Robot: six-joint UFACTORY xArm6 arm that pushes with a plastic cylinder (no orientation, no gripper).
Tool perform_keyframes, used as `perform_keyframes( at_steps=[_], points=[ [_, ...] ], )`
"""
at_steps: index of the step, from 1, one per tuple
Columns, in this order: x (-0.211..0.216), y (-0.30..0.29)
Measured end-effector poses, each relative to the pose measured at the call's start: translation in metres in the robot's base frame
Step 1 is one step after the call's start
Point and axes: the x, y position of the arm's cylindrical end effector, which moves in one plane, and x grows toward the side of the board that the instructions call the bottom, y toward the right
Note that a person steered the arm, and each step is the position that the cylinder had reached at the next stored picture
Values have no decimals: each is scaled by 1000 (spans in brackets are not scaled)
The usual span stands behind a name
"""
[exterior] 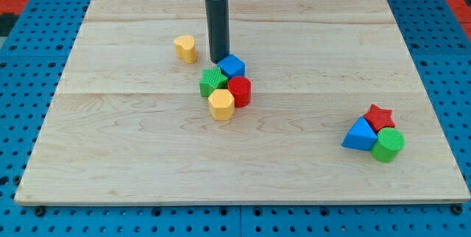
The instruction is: Move the yellow hexagon into the bottom of the green star
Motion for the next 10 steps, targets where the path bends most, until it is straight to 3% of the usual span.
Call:
perform_keyframes(
  at_steps=[1,3,6,8,10],
  points=[
    [41,0],
    [69,40],
    [83,94],
    [27,89],
    [17,29]
  ],
)
